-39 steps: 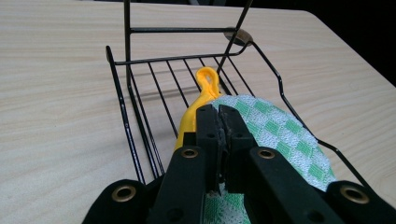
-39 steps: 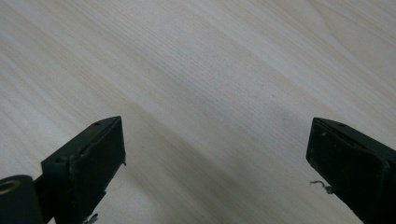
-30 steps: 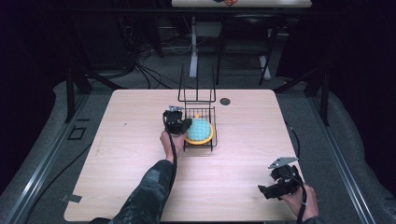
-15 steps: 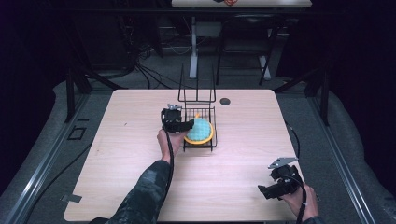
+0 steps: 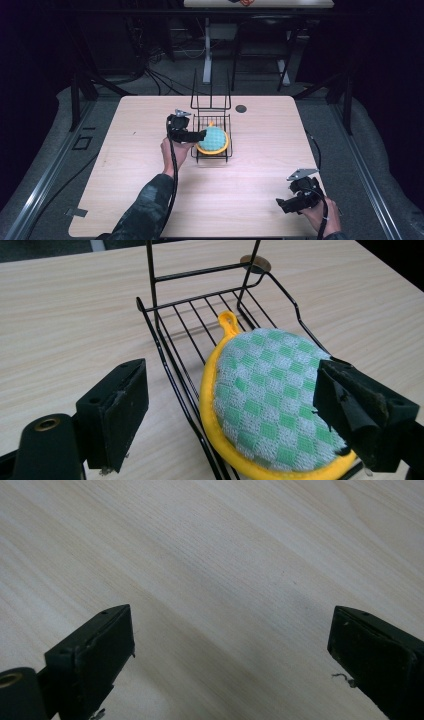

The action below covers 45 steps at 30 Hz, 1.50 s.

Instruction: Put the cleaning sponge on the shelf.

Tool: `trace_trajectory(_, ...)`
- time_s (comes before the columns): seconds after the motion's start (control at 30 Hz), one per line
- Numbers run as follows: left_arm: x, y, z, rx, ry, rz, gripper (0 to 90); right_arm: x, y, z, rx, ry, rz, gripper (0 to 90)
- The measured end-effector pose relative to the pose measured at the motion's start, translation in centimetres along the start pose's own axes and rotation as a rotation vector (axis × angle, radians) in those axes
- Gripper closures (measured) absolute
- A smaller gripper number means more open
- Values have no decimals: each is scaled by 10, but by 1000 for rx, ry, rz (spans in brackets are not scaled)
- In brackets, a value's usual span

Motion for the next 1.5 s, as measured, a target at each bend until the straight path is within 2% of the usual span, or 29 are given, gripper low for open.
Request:
trace_trajectory(0.1,-8,0,-1,14,1,0,131,0,0,0,0,-1,-1,43)
trace_trajectory(0.2,-16,-1,-4,4,6,5,107,1,0,0,0,-3,2,43)
trace_trajectory(0.4,-32,-4,-10,19,14,19,86,0,0,0,-1,-5,-3,43)
trace_trajectory(0.63,-51,-10,-10,31,8,16,69,0,0,-1,-3,-6,-6,43)
trace_trajectory(0.83,-69,-15,-6,68,1,-12,59,1,0,-2,0,-1,-8,43)
trace_trajectory(1.0,-86,-20,-4,82,2,-30,43,1,0,-2,-6,-2,-10,43)
trace_trajectory(1.13,-100,-27,-5,93,6,-48,20,1,0,-2,-4,-4,-7,43)
trace_trajectory(1.27,-111,-36,-7,85,7,-51,2,1,0,-2,-7,-3,-9,43)
trace_trajectory(1.5,-125,-58,-7,111,20,-81,0,1,0,-2,-11,-8,-11,43)
Point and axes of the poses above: each handheld gripper's, and its own axes: x roughly forward along the jaws, y roughly out of its top, z roughly to its right, the point moved 7 cm from there along x, roughly forward along the jaws, and after that the axes turned 2 degrees about x, right-handed, at the moved point
